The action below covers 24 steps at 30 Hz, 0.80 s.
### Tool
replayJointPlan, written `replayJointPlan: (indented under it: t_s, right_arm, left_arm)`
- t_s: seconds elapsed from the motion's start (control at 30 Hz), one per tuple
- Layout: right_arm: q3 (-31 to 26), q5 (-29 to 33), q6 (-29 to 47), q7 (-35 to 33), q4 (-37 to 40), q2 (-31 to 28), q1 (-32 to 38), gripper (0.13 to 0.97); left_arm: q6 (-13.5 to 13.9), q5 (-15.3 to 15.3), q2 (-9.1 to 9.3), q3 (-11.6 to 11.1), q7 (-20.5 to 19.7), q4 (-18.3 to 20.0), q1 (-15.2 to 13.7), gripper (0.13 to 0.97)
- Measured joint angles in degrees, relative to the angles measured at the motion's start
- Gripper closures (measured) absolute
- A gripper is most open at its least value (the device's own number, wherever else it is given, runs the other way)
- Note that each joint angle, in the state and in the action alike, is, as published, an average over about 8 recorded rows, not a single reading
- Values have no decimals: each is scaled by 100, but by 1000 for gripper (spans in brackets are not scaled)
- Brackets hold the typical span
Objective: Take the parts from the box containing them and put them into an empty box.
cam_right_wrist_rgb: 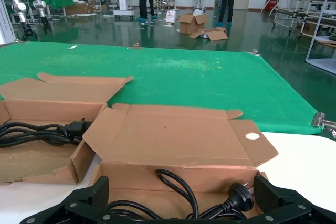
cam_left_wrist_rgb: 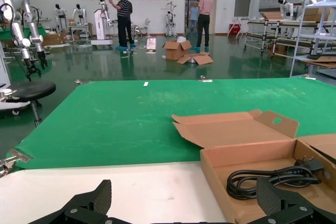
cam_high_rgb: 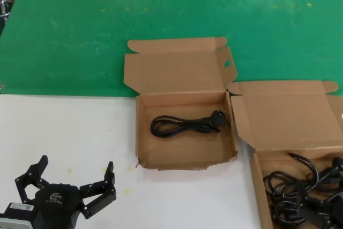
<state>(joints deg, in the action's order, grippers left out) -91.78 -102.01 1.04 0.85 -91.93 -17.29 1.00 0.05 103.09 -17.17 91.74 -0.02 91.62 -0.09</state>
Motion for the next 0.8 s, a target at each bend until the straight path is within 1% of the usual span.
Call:
replayJointPlan:
  t_s: [0.8]
  right_arm:
    - [0,0,0,0,0,0,0,129]
  left_arm:
    - [0,0,0,0,0,0,0,132]
